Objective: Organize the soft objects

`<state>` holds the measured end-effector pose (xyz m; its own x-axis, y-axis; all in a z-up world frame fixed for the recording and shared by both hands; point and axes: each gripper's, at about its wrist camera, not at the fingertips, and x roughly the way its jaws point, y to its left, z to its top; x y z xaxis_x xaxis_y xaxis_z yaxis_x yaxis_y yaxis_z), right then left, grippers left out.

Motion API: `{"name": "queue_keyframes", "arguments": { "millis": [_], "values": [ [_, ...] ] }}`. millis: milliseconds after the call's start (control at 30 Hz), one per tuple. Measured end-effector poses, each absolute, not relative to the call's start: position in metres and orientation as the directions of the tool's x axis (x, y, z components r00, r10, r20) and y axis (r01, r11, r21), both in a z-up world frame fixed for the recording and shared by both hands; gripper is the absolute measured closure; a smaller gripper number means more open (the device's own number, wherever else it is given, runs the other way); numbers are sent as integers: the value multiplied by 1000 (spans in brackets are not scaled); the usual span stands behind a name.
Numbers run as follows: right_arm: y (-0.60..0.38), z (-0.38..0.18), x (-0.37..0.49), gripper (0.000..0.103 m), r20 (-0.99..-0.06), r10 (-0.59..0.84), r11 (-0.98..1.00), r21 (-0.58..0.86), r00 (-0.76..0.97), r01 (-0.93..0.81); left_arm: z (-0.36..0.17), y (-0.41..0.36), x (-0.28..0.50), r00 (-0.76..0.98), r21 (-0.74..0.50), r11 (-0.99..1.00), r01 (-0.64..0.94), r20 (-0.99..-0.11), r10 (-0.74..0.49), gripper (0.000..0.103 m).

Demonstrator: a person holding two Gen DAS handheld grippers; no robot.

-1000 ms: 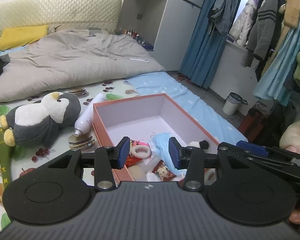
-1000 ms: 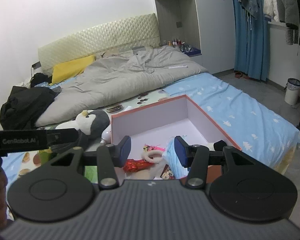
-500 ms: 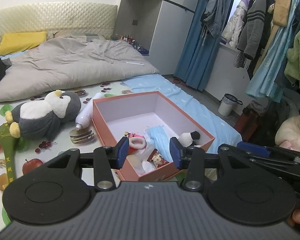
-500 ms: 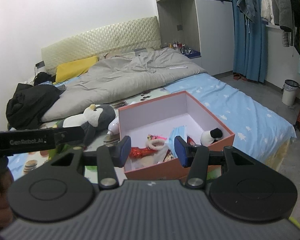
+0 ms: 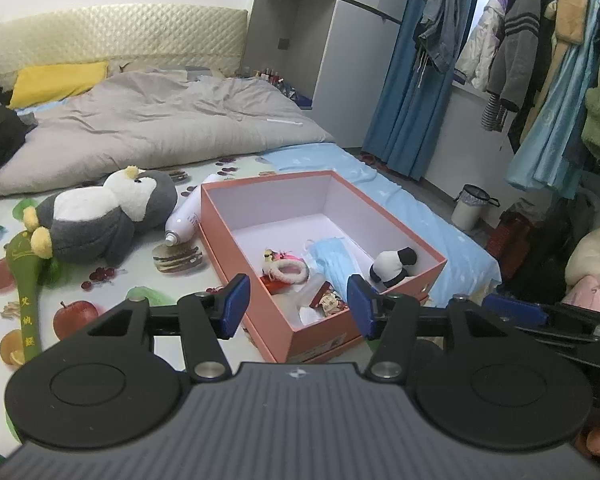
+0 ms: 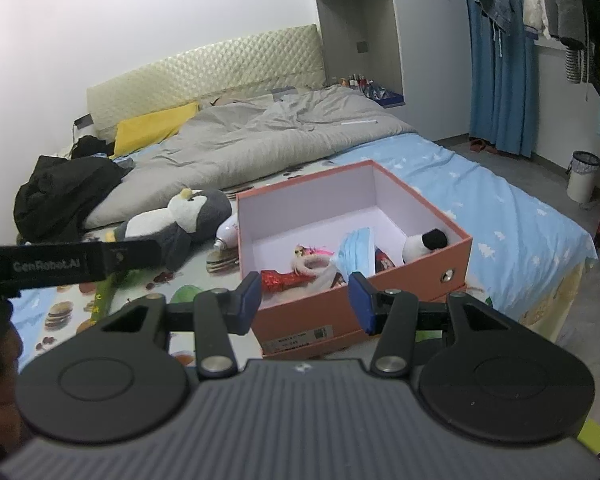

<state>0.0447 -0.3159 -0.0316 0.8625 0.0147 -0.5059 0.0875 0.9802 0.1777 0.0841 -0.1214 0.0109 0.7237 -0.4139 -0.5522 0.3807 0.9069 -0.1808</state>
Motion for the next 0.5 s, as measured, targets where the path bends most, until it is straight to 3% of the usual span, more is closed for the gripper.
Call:
{"name": "queue_keyframes", "arguments": {
  "millis": [233, 333, 433, 467, 500],
  "values": [
    [-323, -39, 37, 52, -496, 21, 984, 165, 868, 70, -2, -130, 79, 725, -187, 909, 372, -554, -410, 43],
    [-324, -36, 34, 52, -491, 32, 986, 158, 871, 53, -3, -130, 75, 724, -198, 909, 367, -552, -413, 38],
    [-327, -34, 34, 52, -490, 36, 986, 160, 871, 49, -2, -130, 74, 735, -189, 914, 360, -546, -402, 31],
    [-328, -33, 35, 51, -491, 32, 986, 156, 870, 51, -1, -130, 73, 738, -187, 915, 356, -545, -399, 25],
    [-330, -32, 36, 39, -493, 29, 986, 155, 870, 55, -1, -129, 73, 741, -186, 918, 351, -544, -394, 15]
  ]
}}
